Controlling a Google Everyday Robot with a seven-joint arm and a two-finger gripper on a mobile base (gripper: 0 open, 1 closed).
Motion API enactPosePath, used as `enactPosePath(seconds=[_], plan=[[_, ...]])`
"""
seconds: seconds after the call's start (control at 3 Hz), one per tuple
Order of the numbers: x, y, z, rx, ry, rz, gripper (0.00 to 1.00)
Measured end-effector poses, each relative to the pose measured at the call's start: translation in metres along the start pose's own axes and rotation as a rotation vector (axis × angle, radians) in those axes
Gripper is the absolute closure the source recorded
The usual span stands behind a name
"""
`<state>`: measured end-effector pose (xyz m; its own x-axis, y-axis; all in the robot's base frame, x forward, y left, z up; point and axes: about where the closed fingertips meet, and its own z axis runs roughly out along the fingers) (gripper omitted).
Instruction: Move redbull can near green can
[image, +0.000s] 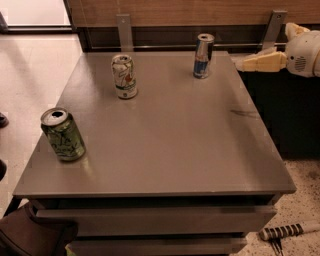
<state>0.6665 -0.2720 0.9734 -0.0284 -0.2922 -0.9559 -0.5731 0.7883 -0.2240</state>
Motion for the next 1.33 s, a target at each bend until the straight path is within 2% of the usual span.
enactPosePath(seconds=[0.67, 1.33], plan=[[0.028, 0.011, 0.082, -0.084, -0.067, 0.112, 0.0], [0.044, 0.028, 0.162, -0.182, -0.164, 0.172, 0.0]])
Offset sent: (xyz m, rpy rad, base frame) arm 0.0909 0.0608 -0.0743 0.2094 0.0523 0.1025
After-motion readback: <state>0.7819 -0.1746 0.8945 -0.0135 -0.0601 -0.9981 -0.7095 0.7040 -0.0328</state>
